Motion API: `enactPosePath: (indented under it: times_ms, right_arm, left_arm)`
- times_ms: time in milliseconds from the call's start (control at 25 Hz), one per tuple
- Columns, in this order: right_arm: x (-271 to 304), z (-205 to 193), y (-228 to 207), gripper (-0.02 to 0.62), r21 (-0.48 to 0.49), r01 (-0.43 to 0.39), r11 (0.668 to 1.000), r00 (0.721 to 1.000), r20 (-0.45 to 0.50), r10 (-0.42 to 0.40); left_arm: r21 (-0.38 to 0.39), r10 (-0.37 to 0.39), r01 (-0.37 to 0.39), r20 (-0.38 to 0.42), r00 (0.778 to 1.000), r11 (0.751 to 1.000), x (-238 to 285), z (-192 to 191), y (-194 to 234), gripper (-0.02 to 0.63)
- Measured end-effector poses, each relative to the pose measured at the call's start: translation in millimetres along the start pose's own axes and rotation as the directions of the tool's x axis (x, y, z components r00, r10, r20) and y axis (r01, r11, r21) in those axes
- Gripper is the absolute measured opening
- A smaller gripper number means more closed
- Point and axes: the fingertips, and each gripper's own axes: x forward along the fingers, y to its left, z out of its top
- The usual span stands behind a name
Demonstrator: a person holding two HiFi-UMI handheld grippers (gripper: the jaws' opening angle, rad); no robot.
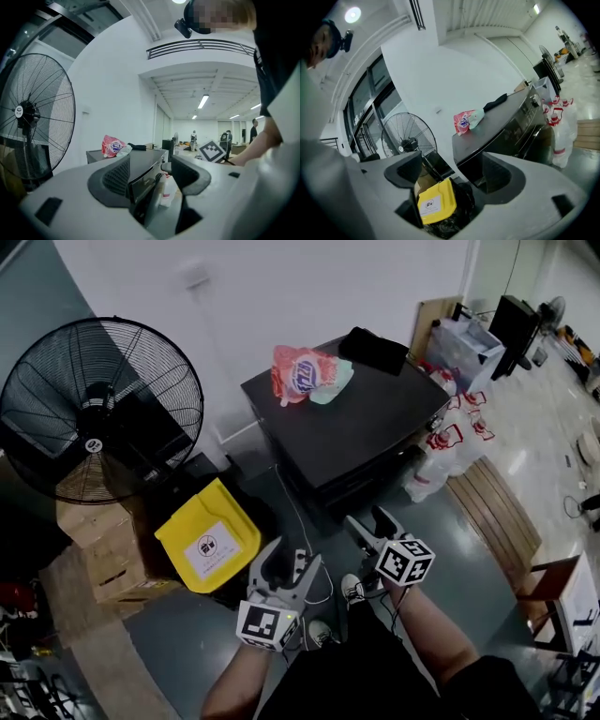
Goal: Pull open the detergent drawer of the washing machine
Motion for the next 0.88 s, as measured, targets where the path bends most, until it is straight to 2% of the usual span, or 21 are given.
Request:
enactPosePath:
  times_ms: [240,440,720,880]
  right_arm:
    - [33.2,-8.4,-46.2,0.417,0.131,0.019,0.991,0.999,-0.047,-0.013]
    - [55.3,-17.4,-76.7,0.417,0.257,0.032,0.966,0.996,-0.087,-0.01]
    - [80.5,-26.5,-100.6,0.417,0.427,-0.015,0.904,0.993,-0.1,0.064]
    - [94.4,-34.9,-114.9,0.42,0.55,-0.021,0.835,0.993,-0.089,0.083]
  left_arm:
    - [-0.001,0.009,-0.009,-0.015,1.0,1.0,38.7,-10.4,6.3,0.255]
    - [-0.014,0.013,-0.014,-0.05,0.999,1.0,69.0,-21.7,7.3,0.255]
    - [-0.014,-0.001,0.0,-0.079,0.997,1.0,100.2,-37.0,5.5,0.255]
    - [-0.021,0.016,-0.018,-0.091,0.996,1.0,113.0,-37.6,10.4,0.255]
